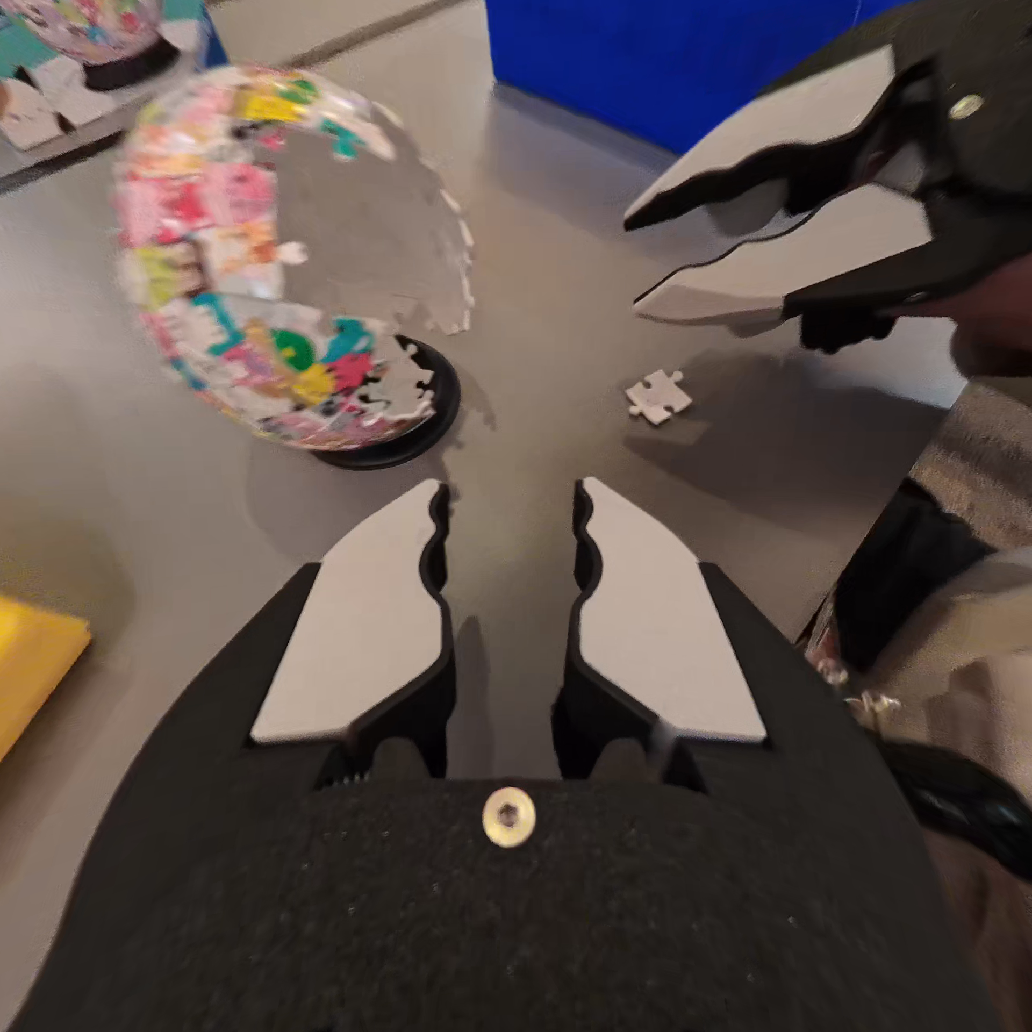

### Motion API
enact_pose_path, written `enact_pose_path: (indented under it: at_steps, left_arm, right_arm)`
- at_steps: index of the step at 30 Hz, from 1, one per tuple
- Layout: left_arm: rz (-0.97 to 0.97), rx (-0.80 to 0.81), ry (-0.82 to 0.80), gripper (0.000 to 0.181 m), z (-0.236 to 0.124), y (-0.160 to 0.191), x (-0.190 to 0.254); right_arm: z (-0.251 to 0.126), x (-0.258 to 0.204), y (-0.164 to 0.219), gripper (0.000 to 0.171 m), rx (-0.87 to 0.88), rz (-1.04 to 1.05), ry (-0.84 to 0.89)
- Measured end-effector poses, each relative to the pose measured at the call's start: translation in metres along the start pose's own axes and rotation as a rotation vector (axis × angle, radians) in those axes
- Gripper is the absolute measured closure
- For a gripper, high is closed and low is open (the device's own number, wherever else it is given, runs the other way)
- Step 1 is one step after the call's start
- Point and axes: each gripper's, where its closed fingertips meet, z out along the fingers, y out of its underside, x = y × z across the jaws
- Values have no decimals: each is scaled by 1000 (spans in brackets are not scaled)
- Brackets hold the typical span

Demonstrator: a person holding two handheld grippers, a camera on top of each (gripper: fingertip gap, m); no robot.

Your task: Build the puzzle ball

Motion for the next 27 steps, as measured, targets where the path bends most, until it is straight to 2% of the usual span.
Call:
enact_pose_path:
  at_steps: [3, 4, 6, 7, 10, 13, 14, 20, 24, 27]
  left_arm:
    - [82, -104, -49, 125, 26, -3, 13]
    - [139, -132, -91, 125, 35, -5, 13]
    - [255, -226, -191, 112, 51, -3, 5]
    - [287, -257, -216, 111, 59, -2, 2]
    - [275, -301, -183, 112, 78, -6, 0]
    - [247, -381, -192, 102, 92, -7, -9]
    - [249, -391, -198, 106, 95, -9, -11]
    - [159, -402, -211, 107, 100, -16, -11]
    - [254, -394, -266, 113, 92, -16, -19]
    - [289, -335, -203, 116, 73, -20, -8]
  right_arm:
    - [-17, 12, 3, 139, 15, -3, 42]
    - [-22, 14, 1, 145, 42, 4, 39]
    - [-27, 18, 1, 147, 75, 45, 22]
    - [-29, 19, 0, 146, 89, 65, 12]
    - [-33, 21, -1, 146, 112, 80, 0]
    - [-34, 22, -2, 146, 132, 99, -23]
    - [-35, 23, -2, 146, 134, 105, -29]
    - [-37, 28, -5, 146, 179, 146, -58]
    - [-29, 36, 1, 143, 170, 150, -58]
    - [-16, 42, -3, 142, 164, 143, -96]
